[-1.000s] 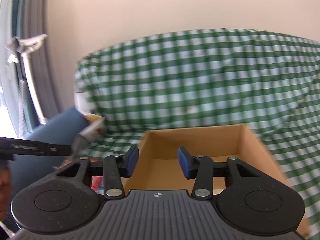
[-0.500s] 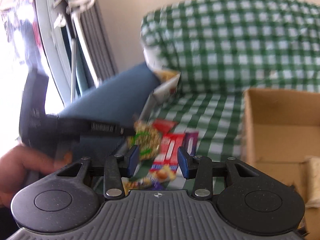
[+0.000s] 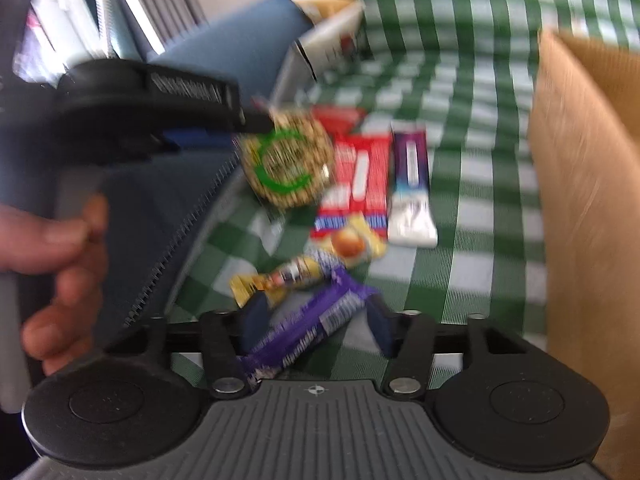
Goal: Organize snacks
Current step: 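Grasp the purple candy bar with the right gripper while the left reaches toward the peanut bag, then grasp the round peanut bag with the left gripper while the right holds the purple bar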
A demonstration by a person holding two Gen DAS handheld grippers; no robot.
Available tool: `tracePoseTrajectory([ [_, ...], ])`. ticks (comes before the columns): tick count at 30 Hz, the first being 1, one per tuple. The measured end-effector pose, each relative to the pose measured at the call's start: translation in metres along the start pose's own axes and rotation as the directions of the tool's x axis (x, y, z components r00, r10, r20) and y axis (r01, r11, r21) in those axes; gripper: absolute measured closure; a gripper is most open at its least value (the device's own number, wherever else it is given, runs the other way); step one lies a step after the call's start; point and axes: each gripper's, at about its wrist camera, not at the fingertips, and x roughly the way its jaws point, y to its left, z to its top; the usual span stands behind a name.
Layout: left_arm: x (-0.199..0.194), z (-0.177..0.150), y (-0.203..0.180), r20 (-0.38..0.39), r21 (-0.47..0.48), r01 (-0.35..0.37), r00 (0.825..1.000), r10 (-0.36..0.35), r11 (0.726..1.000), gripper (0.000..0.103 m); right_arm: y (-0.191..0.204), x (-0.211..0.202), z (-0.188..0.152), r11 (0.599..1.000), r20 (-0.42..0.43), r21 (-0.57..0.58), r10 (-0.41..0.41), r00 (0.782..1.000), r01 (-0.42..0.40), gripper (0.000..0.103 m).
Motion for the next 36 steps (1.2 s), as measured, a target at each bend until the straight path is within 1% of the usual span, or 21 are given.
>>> tracePoseTrajectory([
  [3,0.005,0.001,0.000,-0.005,0.002,-0.011,1.000,0.011,1.000,0.058,0.001,0.007,-0.003,1.000,-0.028,0.005,-0.001,1.000,0.001,0.044],
  [5,0.009,0.001,0.002,-0.013,0.001,-0.017,1.000,0.017,1.000,0.058,0.004,0.010,-0.005,1.000,-0.043,-0.018,-0.004,0.999,0.003,0.044],
  [6,0.011,0.002,0.002,-0.014,-0.001,-0.018,1.000,0.018,1.000,0.058,0.005,0.015,-0.005,0.999,-0.054,-0.033,-0.012,0.998,0.011,0.046],
  [7,0.012,0.002,0.003,-0.013,-0.002,-0.018,1.000,0.018,1.000,0.058,0.005,0.017,-0.005,0.999,-0.063,-0.044,-0.020,0.998,0.017,0.053],
  [8,0.014,0.002,0.004,-0.013,-0.001,-0.016,1.000,0.016,1.000,0.058,0.006,0.019,-0.007,0.998,-0.072,-0.052,-0.023,0.997,0.019,0.056],
  [10,0.018,0.002,0.003,-0.018,0.007,-0.016,1.000,0.016,1.000,0.057,0.006,0.020,-0.007,0.997,-0.078,-0.068,-0.036,0.996,0.030,0.068],
  [11,0.020,0.002,0.002,-0.019,0.015,-0.019,1.000,0.019,1.000,0.056,0.007,0.019,-0.007,0.996,-0.077,-0.081,-0.046,0.996,0.040,0.072],
  [12,0.021,0.002,0.001,-0.019,0.022,-0.019,1.000,0.020,1.000,0.054,0.007,0.019,-0.007,0.995,-0.077,-0.091,-0.054,0.996,0.047,0.081],
  [13,0.023,0.002,0.000,-0.017,0.029,-0.019,1.000,0.019,0.999,0.052,0.006,0.018,-0.008,0.995,-0.078,-0.093,-0.055,0.995,0.048,0.085],
  [18,0.031,0.003,-0.008,-0.005,0.070,-0.037,0.999,0.038,0.997,0.043,0.004,0.005,-0.005,0.992,-0.048,-0.104,-0.082,0.995,0.077,0.087],
  [19,0.033,0.003,-0.010,-0.001,0.076,-0.046,0.999,0.046,0.996,0.042,0.003,0.002,-0.004,0.991,-0.041,-0.107,-0.084,0.996,0.079,0.087],
  [23,0.035,0.006,-0.016,0.043,0.111,-0.084,0.996,0.080,0.990,0.037,0.000,-0.005,-0.003,0.987,-0.029,-0.119,-0.108,0.994,0.104,0.087],
  [25,0.038,0.004,-0.020,0.053,0.139,-0.098,0.994,0.092,0.985,0.034,-0.004,-0.008,-0.003,0.987,-0.030,-0.118,-0.113,0.993,0.109,0.087],
  [27,0.045,0.002,-0.023,0.036,0.176,-0.100,0.995,0.095,0.979,0.030,-0.007,-0.009,-0.003,0.986,-0.038,-0.120,-0.120,0.992,0.115,0.087],
  [29,0.051,-0.001,-0.028,0.006,0.227,-0.112,0.994,0.113,0.967,0.030,-0.009,-0.006,-0.005,0.984,-0.062,-0.134,-0.130,0.990,0.120,0.087],
  [31,0.055,-0.003,-0.031,-0.001,0.273,-0.135,0.990,0.140,0.953,0.034,-0.010,-0.001,-0.008,0.978,-0.085,-0.154,-0.153,0.985,0.139,0.087],
  [32,0.056,-0.002,-0.029,-0.004,0.270,-0.141,0.989,0.148,0.953,0.043,-0.011,0.001,-0.008,0.976,-0.094,-0.162,-0.161,0.982,0.145,0.087],
  [33,0.055,-0.002,-0.025,-0.009,0.256,-0.145,0.988,0.152,0.956,0.053,-0.012,0.002,-0.009,0.975,-0.102,-0.167,-0.165,0.981,0.146,0.087],
  [35,0.053,0.000,-0.020,-0.020,0.223,-0.130,0.990,0.138,0.966,0.056,-0.014,0.003,-0.011,0.974,-0.107,-0.174,-0.163,0.981,0.143,0.087],
  [36,0.051,0.001,-0.018,-0.022,0.215,-0.127,0.991,0.135,0.968,0.063,-0.014,0.002,-0.011,0.973,-0.107,-0.180,-0.162,0.981,0.142,0.087],
])
